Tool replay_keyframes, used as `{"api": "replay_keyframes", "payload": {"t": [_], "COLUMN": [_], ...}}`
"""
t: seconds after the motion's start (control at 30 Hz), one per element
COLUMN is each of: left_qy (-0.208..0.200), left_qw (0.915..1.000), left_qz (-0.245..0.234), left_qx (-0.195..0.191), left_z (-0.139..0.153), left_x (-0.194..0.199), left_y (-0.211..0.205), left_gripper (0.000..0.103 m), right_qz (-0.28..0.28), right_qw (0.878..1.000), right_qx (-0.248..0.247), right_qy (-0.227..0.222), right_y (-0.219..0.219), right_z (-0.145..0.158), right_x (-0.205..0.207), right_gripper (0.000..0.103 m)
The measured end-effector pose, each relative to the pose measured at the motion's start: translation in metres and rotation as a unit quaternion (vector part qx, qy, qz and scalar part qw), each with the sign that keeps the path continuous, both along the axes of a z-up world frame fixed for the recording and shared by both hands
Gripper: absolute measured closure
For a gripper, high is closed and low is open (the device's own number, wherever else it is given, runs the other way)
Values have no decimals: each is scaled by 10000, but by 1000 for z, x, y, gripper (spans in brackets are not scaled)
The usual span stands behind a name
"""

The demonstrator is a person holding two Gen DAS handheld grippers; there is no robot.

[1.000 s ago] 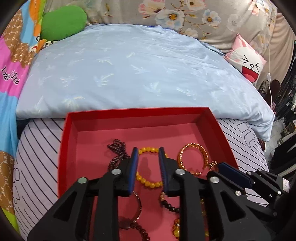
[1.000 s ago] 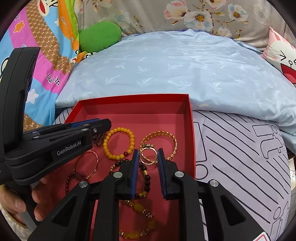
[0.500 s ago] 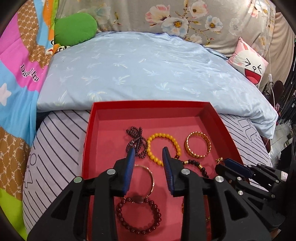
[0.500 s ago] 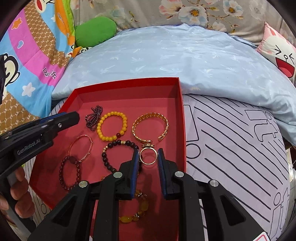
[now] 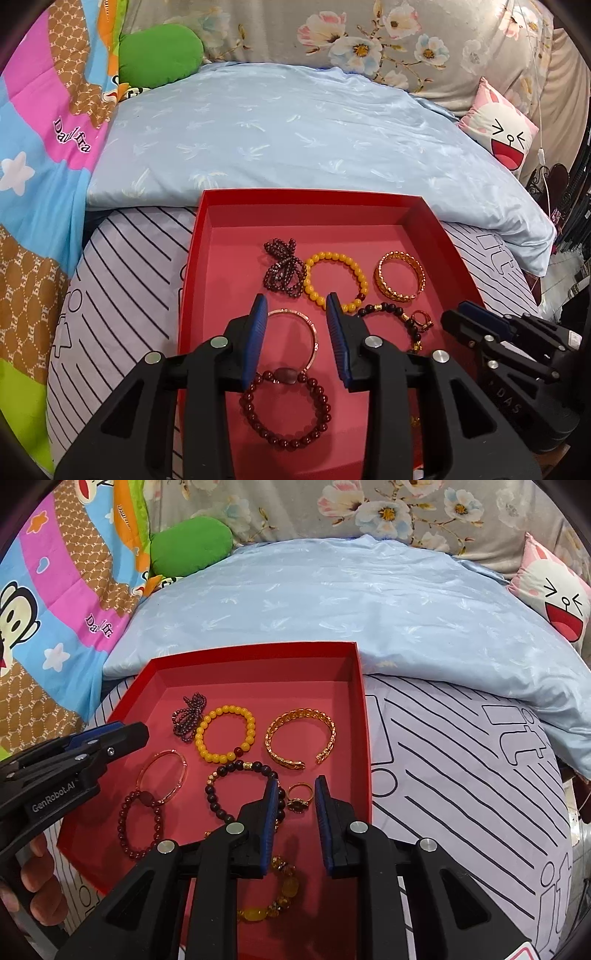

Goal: Organize jewelry
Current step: 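Carry the bracelet and ring into the red tray and open both grippers, then withdraw both grippers from the tray to the gold hoop earrings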

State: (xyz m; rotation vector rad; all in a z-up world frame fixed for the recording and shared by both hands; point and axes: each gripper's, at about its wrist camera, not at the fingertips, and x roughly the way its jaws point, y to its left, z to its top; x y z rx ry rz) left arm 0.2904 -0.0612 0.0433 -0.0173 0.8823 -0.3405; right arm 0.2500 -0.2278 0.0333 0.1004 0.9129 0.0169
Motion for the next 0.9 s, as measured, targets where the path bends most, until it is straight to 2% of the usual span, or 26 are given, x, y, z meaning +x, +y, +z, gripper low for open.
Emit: {"api": "replay_keyframes", "payload": {"t": [0.47,0.9], "left_qy": [-73,170], "left_qw": [9999,9996], "left_qz": [99,240], "left_qx": [-44,60], "left_z": [22,3], "left_x": [-73,-145], "left_y": [31,53], "left_gripper": [71,71], "right_qz": [-47,235], "right_qw": [9998,9992], "right_qx": [174,241], "right_qy": [-92,215], "right_y": [8,40], "right_z": [26,9], "right_x": [-87,-162], "right_gripper": [81,81]}}
